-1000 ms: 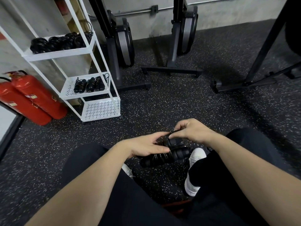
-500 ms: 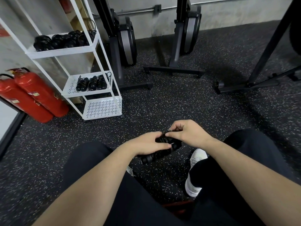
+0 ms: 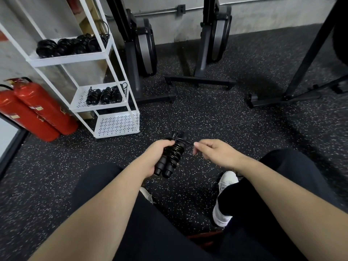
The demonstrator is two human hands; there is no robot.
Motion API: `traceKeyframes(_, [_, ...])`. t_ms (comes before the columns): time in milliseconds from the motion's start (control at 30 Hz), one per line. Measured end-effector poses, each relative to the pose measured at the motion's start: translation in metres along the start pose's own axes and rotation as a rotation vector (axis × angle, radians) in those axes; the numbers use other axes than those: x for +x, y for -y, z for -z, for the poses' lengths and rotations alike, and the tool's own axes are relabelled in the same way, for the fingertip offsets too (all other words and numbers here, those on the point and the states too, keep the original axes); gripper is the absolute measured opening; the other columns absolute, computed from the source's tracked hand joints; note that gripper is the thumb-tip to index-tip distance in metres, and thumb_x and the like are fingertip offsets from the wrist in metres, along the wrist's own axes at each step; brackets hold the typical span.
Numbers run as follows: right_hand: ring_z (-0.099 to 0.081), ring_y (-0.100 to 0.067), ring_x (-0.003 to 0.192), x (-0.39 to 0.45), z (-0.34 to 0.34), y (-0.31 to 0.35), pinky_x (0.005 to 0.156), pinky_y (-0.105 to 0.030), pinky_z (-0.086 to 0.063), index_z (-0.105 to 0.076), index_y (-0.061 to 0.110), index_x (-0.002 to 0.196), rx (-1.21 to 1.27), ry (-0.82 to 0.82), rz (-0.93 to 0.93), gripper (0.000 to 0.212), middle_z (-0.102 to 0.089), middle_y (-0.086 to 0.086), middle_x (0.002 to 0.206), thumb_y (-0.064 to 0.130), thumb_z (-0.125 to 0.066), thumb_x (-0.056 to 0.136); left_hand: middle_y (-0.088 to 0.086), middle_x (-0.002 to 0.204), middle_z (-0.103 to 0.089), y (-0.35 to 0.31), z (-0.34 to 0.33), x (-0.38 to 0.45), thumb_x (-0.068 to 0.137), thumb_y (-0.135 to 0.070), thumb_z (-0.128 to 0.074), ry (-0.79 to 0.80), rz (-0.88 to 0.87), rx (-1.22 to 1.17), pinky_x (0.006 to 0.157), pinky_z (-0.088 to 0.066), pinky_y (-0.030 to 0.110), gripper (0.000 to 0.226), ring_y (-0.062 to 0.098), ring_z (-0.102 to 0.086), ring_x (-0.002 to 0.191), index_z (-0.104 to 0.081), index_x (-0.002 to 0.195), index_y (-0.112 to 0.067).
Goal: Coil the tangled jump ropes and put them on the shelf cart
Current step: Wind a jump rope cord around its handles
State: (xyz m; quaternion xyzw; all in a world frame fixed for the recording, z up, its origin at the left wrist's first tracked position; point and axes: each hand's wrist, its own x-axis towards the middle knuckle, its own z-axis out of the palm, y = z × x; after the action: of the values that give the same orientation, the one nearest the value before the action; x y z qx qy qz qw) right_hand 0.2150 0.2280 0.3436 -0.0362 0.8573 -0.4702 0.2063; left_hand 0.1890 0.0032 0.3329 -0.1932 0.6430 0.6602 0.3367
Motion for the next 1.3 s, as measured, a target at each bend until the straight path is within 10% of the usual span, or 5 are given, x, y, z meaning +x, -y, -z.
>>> traceKeyframes(233, [-0.035,-0.011,0.051,0.001,0.011,-0.005,0.054,-0.028,-0.031,-0.072,0.028,0.083,0.119,-0.008,0.005,0.033,-0.049,0.015,0.054,0.053,-0.056,0.098,0.022,0.104,-0.069,-0.015,0.003,-0.022,0.097,-0.031,-0.047,0.101,-0.111,-0.233,0.059,-0.054,0.035,0.037,0.032,-0.066,0.067,-0.061,0.118,-0.004])
traceKeyframes(533, [-0.034,-0.009,0.05,-0.004,0.02,-0.004,0.052,-0.023,-0.031,-0.068,0.024,0.073,0.19,0.08,-0.043,0.046,-0.044,0.007,0.056,0.069,-0.06,0.084,0.012,0.103,-0.072,-0.016,0.004,-0.024,0.087,-0.083,-0.04,0.181,-0.135,-0.186,0.049,-0.052,0.029,0.077,0.023,-0.063,0.061,-0.082,0.094,-0.018])
traceKeyframes(733, [-0.034,-0.009,0.058,0.0,0.032,-0.019,0.054,-0.023,-0.03,-0.073,0.015,0.115,0.502,0.227,-0.007,0.031,-0.043,0.005,0.069,0.036,-0.057,0.098,0.005,0.091,-0.07,-0.019,0.013,-0.024,0.095,-0.07,-0.044,0.268,-0.208,-0.489,0.036,-0.048,0.023,0.061,0.017,-0.059,0.047,-0.063,0.119,-0.017])
traceKeyframes(1100, [-0.032,-0.01,0.047,0.0,0.015,-0.016,0.047,-0.025,-0.027,-0.077,0.024,0.086,0.061,-0.015,-0.26,0.047,-0.046,0.005,0.061,0.07,-0.068,0.081,0.008,0.084,-0.073,-0.012,-0.001,-0.033,0.083,-0.069,-0.035,0.477,-0.026,0.06,0.054,-0.055,0.028,0.071,0.02,-0.064,0.057,-0.062,0.112,-0.01])
traceKeyframes(1300, [-0.032,-0.01,0.044,0.005,0.009,-0.013,0.042,-0.023,-0.025,-0.077,0.02,0.089,0.088,-0.117,-0.259,0.032,-0.056,-0.001,0.064,0.051,-0.077,0.082,0.01,0.102,-0.077,-0.005,-0.012,-0.031,0.09,-0.045,-0.052,0.582,-0.01,0.332,0.073,-0.061,0.038,0.048,0.026,-0.073,0.08,-0.04,0.136,-0.049])
